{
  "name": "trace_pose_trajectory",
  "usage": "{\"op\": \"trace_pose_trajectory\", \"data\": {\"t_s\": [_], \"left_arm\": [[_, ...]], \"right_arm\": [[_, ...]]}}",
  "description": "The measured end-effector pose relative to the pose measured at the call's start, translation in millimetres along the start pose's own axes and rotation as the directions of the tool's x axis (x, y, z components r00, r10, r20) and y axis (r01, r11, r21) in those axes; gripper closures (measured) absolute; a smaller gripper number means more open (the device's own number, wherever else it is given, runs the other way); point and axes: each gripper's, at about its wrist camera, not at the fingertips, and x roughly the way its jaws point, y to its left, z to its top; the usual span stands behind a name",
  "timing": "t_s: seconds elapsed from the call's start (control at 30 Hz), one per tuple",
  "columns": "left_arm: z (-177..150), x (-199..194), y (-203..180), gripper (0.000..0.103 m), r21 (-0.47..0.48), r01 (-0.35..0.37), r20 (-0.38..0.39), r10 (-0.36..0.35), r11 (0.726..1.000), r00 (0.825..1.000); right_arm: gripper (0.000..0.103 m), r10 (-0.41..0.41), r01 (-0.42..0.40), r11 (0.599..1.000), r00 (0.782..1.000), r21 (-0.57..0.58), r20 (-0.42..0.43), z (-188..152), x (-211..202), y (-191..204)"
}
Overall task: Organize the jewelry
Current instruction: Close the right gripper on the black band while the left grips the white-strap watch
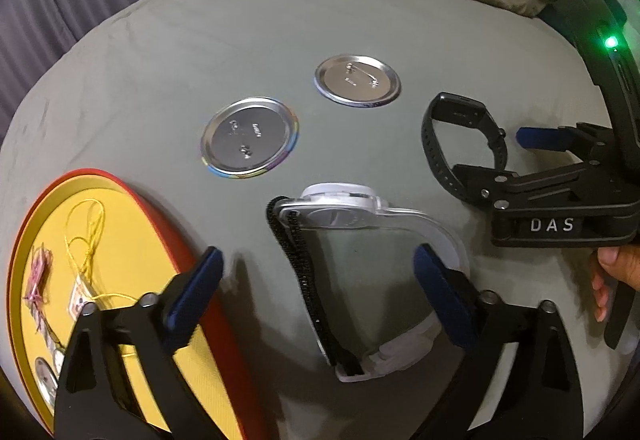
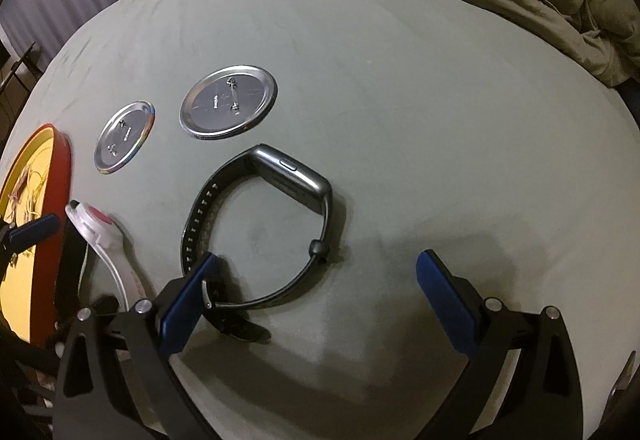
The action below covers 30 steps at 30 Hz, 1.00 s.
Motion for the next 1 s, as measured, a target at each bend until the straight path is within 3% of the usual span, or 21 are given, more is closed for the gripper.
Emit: {"op": "trace_pose_trajectory", "data": {"t_s": [0.03,0.1,0.3,0.77,1.0], "left_arm": [[-1.2,-1.0,-0.7,0.031,-0.002,0.002,-0.001,-0.002,1.000,1.000],[-3.0,4.7,2.5,0.045,-0.021,0.034,-0.038,-0.035,0.999,0.999],[-6.5,3.7,-1.0,0.047,-0.014,0.027,-0.026,-0.028,1.000,0.999],[-11.5,-3.2,9.6,0.067,-0.041,0.054,-0.006,-0.054,0.998,0.998],[-11.1,-7.7,8.6,0.082,-0.045,0.056,0.000,-0.056,0.997,0.998]], "right_arm": [[0.009,-0.003,0.003,1.000,1.000,-0.004,0.000,0.0,-0.1,0.5],[0.010,-0.009,0.009,1.000,1.000,-0.013,0.002,-1.0,-0.9,3.9],[0.029,0.002,-0.001,0.999,1.000,-0.044,0.017,-1.7,-4.4,7.3],[0.080,0.067,-0.065,0.997,0.997,-0.048,0.043,2.3,-11.0,0.5],[0.088,0.082,-0.078,0.995,0.995,-0.063,0.061,1.0,-17.8,-1.4]]}}
